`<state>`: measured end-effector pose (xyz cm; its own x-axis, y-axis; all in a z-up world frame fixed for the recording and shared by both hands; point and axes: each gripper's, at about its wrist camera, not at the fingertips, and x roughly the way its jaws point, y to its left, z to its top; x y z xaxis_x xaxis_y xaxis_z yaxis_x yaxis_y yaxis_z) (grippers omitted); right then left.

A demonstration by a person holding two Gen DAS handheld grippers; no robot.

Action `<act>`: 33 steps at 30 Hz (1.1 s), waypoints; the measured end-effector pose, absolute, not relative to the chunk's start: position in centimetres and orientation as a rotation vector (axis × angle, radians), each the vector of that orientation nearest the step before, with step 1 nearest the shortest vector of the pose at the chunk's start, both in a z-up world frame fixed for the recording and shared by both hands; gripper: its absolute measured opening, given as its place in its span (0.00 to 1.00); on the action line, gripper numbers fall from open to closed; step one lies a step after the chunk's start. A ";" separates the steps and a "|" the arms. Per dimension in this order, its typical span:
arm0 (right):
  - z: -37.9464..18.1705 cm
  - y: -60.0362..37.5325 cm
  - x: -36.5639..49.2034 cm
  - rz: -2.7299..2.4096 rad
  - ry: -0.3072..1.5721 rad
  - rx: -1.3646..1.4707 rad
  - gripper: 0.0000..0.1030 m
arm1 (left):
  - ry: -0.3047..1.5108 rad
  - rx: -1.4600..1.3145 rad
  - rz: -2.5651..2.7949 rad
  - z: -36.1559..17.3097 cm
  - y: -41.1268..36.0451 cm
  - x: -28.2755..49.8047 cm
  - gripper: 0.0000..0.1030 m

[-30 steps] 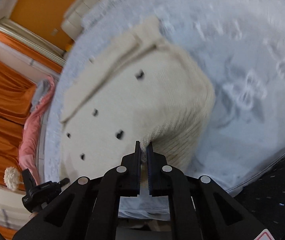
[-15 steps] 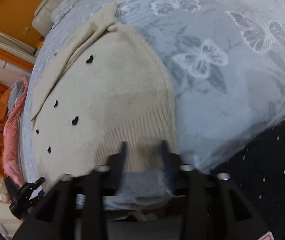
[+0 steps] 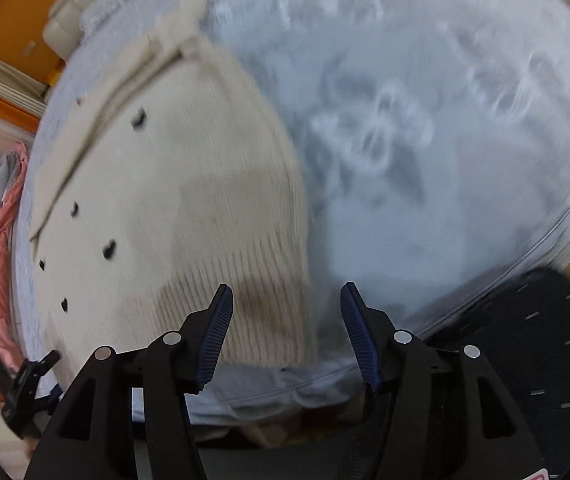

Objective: Fold small clothes

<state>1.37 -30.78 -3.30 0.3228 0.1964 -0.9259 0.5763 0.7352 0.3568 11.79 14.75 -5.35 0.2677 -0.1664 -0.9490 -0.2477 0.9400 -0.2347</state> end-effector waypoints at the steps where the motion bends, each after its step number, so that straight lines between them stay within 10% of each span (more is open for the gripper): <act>1: -3.3 -30.5 1.5 -0.276 1.233 0.757 0.57 | 1.316 -0.357 0.061 -5.5 14.2 12.0 0.91; 3: -3.4 -29.8 2.1 -0.251 1.219 0.764 0.53 | 1.340 -0.347 0.047 -5.7 13.1 12.4 0.89; 5: -3.2 -29.1 2.9 -0.204 1.199 0.767 0.15 | 1.352 -0.349 0.026 -5.4 12.6 12.9 0.71; 7: -1.8 -29.0 3.1 -0.175 1.137 0.787 0.10 | 1.357 -0.393 -0.047 -4.6 12.4 13.5 0.10; 16: 8.6 -29.5 -1.8 -0.091 0.950 0.631 0.06 | 1.242 -0.406 -0.204 3.9 14.8 10.5 0.06; 27: 9.4 -27.4 -15.7 0.019 1.262 0.468 0.06 | 1.479 -0.358 -0.274 6.1 17.0 -4.7 0.06; 33: 14.1 -30.3 -11.6 0.081 1.034 0.579 0.06 | 1.289 -0.397 -0.306 11.4 17.0 1.9 0.06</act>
<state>-11.62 -30.31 14.05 0.5222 0.3296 -0.7866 0.2024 0.8480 0.4898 1.94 16.96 11.37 0.2537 -0.4350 -0.8639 -0.0001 0.8932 -0.4498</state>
